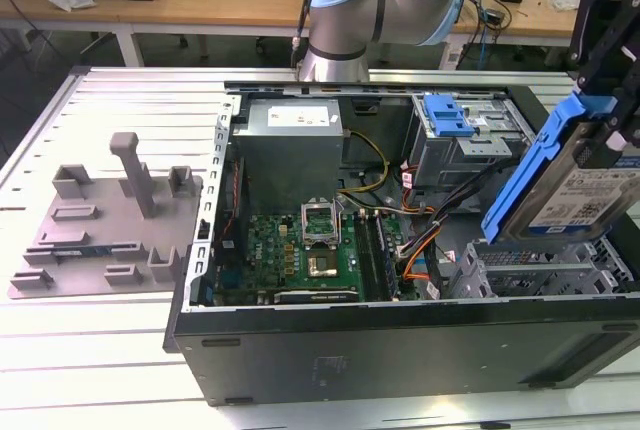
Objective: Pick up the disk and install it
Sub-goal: 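Insert the disk into the insertion slot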
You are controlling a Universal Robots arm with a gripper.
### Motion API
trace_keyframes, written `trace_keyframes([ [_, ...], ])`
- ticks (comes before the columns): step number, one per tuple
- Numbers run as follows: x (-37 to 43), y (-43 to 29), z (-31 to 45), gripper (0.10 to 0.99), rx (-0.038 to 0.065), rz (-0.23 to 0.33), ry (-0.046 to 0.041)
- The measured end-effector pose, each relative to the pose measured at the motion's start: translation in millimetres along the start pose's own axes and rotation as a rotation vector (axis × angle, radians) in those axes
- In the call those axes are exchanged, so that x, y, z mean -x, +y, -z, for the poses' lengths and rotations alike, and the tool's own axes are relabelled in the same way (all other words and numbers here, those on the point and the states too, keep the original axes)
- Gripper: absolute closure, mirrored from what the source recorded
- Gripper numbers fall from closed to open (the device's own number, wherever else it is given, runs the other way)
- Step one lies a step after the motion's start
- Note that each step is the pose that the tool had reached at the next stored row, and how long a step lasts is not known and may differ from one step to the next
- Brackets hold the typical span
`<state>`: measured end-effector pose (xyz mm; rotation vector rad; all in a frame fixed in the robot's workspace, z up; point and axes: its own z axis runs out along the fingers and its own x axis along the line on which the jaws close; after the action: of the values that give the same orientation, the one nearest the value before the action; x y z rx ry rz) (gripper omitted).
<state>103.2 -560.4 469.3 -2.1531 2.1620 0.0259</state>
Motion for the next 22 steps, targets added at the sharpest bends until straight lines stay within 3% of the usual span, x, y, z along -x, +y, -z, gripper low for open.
trace_keyframes([
  [22,-1.0,-0.6,-11.9,0.718,0.000,0.000,-0.0001],
])
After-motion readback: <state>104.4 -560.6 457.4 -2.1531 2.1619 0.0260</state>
